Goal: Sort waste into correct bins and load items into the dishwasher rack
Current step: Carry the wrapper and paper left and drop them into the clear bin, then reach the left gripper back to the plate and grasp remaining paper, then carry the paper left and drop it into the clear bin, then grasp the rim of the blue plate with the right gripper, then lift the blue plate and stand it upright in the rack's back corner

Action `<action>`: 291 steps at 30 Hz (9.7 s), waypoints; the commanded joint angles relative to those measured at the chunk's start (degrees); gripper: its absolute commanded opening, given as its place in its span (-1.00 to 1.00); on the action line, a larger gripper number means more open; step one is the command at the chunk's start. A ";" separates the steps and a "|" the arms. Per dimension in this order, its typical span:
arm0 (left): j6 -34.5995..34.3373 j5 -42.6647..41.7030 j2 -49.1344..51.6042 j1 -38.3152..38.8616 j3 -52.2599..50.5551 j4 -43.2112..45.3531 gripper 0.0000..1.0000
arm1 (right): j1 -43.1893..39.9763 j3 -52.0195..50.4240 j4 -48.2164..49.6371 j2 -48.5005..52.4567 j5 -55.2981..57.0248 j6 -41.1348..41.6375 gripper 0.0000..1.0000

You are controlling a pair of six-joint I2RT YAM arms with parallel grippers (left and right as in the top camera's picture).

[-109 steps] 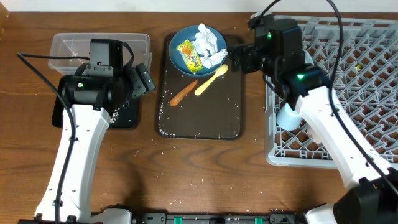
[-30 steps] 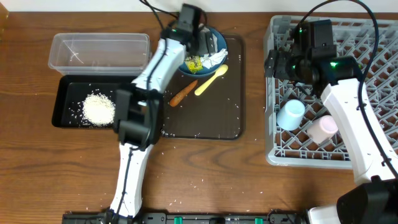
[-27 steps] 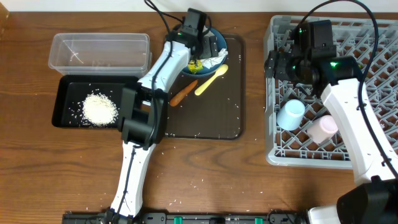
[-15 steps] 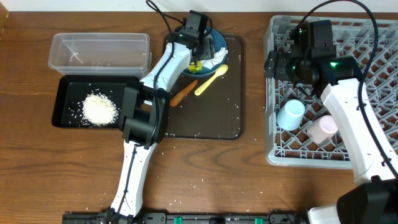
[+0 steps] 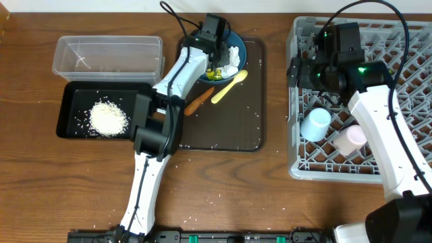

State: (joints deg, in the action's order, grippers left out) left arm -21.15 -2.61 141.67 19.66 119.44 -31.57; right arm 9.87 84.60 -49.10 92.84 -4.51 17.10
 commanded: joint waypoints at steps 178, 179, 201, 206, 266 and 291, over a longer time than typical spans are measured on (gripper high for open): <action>-1.16 1.16 -32.37 -17.88 -5.44 -31.39 0.94 | 10.47 14.78 37.55 37.64 -4.55 12.22 -0.98; -1.16 1.16 -32.37 -17.88 -5.44 -31.39 0.94 | 10.12 15.10 37.27 36.68 -4.52 12.22 -0.98; -1.16 1.16 -32.37 -17.88 -5.44 -31.39 0.96 | -2.19 15.15 8.22 0.13 77.31 5.27 -0.98; -1.16 1.16 -32.37 -17.88 -5.44 -31.39 0.96 | -6.75 15.08 9.88 1.25 82.90 -9.35 -0.97; -1.16 1.16 -32.37 -17.88 -5.44 -31.39 0.97 | -18.53 14.97 21.84 24.55 43.85 -89.48 -0.98; -1.16 1.16 -32.37 -17.88 -5.44 -31.39 0.97 | -16.06 14.93 20.33 24.52 27.63 -85.24 0.98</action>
State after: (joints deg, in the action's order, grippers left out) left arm -22.46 -2.57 109.71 1.98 113.45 -62.81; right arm -6.50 100.18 -29.93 116.25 25.10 -72.82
